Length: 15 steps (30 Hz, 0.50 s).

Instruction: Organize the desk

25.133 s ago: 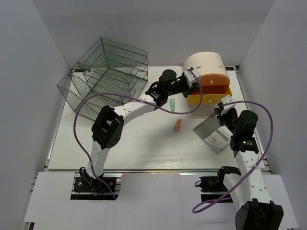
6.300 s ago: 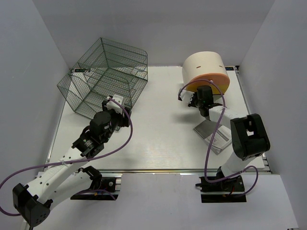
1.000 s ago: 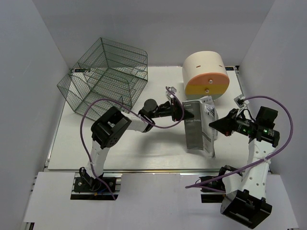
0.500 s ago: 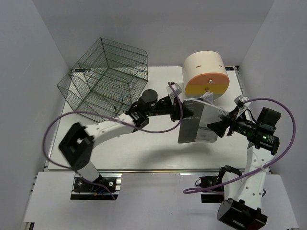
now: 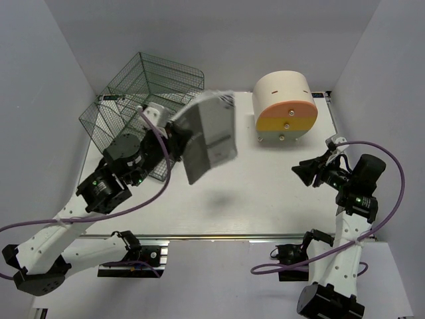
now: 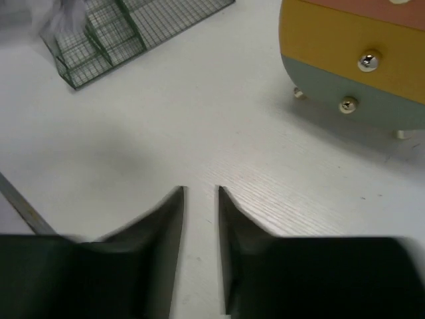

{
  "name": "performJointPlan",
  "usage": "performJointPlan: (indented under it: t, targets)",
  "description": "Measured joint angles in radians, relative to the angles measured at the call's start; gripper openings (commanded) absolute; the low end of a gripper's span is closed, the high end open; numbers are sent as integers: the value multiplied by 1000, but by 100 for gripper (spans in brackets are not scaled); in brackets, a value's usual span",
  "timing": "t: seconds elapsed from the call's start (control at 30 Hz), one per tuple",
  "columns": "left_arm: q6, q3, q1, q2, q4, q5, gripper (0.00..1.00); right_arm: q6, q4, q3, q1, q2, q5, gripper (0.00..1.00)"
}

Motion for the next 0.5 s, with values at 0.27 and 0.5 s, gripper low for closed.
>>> performJointPlan:
  t: [0.27, 0.5]
  targets:
    - [-80, 151, 18, 45, -203, -623, 0, 130, 143, -60, 29, 9, 77, 0]
    - [-86, 272, 14, 98, -253, -875, 0, 174, 188, -113, 74, 26, 136, 0]
